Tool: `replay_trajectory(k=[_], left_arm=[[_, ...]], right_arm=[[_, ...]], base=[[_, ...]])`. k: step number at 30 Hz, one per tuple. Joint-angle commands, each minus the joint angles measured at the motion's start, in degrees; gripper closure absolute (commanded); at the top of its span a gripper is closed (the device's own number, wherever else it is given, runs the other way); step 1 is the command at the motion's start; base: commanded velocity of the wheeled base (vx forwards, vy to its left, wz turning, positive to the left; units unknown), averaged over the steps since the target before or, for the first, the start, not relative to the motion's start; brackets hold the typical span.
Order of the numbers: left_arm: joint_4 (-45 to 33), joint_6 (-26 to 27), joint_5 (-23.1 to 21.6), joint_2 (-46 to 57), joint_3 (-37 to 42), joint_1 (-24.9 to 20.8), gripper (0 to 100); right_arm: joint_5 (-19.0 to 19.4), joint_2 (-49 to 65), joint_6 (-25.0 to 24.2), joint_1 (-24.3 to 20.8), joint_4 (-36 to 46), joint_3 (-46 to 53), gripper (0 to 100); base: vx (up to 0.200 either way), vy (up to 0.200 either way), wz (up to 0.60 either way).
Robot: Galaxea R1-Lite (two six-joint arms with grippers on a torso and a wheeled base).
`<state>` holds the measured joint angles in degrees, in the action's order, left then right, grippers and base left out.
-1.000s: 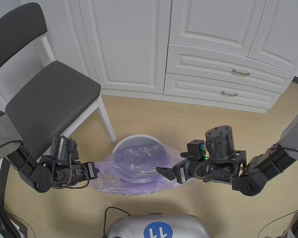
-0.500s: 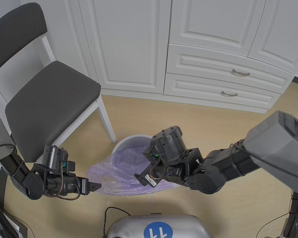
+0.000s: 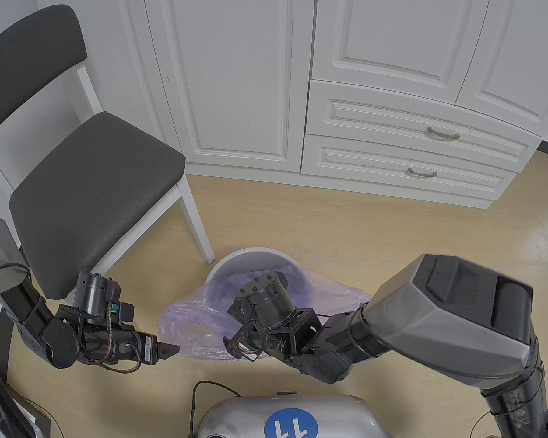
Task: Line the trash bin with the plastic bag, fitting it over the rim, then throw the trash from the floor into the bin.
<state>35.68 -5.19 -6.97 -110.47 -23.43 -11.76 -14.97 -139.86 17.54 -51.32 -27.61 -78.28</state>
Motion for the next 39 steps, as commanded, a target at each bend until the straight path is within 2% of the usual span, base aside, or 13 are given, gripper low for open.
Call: replay_trajectory(k=[1,11,12,19,24,32,36,39], left_arm=[[0.1,0.6,0.0,-2.6,0.0,0.6,0],[0.2,2.3,0.1,-4.0,0.0,1.3,0],[0.2,2.3,0.1,-3.9,0.0,1.3,0],[0.4,2.2,0.1,-3.3,0.0,1.5,0],[0.8,2.1,0.1,-3.1,0.0,1.5,0],[1.1,1.9,0.1,-2.9,-0.3,1.4,0],[1.9,1.6,0.2,-2.8,-0.6,1.1,0],[3.3,-0.5,0.3,-2.9,-0.7,0.7,0]], right_arm=[[0.0,-4.5,-0.1,-0.6,-0.1,-3.5,0],[-0.1,-5.9,-0.3,-1.1,-0.2,-5.2,0],[-0.1,-5.8,-0.3,-1.1,-0.2,-5.3,100],[-0.1,-3.0,0.1,-0.2,0.5,-6.5,100],[-0.1,-3.1,0.1,1.8,0.8,-11.3,100],[-0.1,-7.1,0.3,4.8,4.3,-24.9,100],[-0.1,-13.0,3.6,6.6,4.5,-34.8,100],[-0.1,-15.9,5.3,7.6,4.4,-36.3,100]], base=[[0.0,0.0,0.0],[0.0,0.0,0.0],[0.0,0.0,0.0],[0.0,0.0,0.0],[0.0,0.0,0.0],[0.0,0.0,0.0],[0.0,0.0,0.0],[0.0,0.0,0.0]])
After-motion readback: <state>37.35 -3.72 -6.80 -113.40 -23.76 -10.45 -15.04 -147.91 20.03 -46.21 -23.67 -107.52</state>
